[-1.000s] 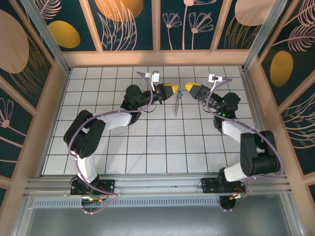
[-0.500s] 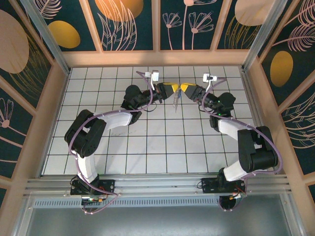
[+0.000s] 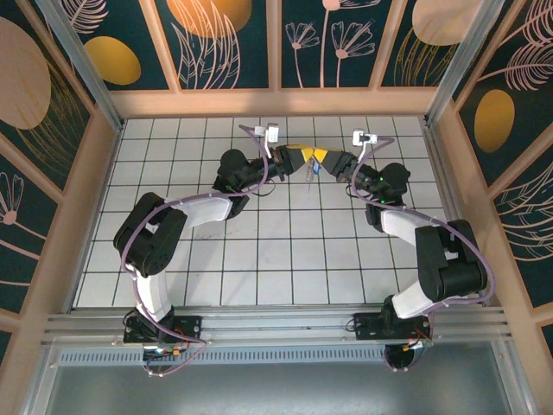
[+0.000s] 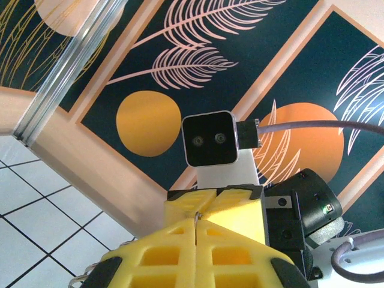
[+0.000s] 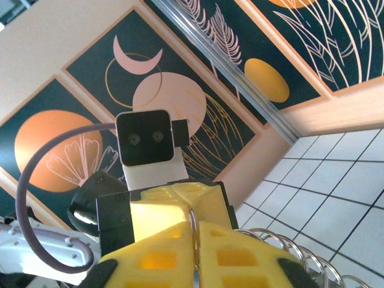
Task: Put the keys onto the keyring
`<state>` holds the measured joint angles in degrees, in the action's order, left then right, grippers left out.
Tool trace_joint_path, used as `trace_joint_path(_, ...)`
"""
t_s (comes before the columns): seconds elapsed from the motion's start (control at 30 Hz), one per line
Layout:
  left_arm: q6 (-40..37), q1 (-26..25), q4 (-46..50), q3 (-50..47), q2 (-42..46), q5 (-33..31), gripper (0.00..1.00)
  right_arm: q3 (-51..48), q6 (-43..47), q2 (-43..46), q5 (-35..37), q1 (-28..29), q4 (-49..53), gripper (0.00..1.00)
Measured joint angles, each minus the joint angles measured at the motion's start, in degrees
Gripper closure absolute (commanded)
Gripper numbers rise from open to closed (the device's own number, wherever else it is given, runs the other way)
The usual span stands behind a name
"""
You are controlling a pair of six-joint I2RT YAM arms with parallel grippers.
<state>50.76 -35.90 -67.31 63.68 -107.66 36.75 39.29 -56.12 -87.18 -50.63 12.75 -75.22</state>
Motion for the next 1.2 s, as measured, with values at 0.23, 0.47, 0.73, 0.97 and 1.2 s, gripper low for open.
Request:
trace_joint_path(0.23,0.2,0.1,0.0,0.0,0.0,0.0,1.00,0.0,0.3,0.0,0.2,0.1,0.2,1.00)
trace_joint_path(0.47,-2.0,0.6,2.6,0.5,0.3,-0.9,0.69,2.3,2.0,-0.1,-0.5,-0.2,3.6,1.00)
trace_joint_path(0.73,-8.9,3.6,12.7,2.9,4.4,-0.2,0.58,7.1,3.3,-4.9,-2.7,-2.3,6.8,1.00)
trace_joint_path(0.97,-13.5,8.7,21.4,7.6,4.7,4.8,0.56,14.7,4.0,-11.3,-8.0,-3.0,10.0,1.00)
trace_joint_path(1.2,-21.4,9.4,33.8,16.2,3.3,11.0,0.56,21.6,6.5,-15.4,-14.3,-3.0,14.6,1.00)
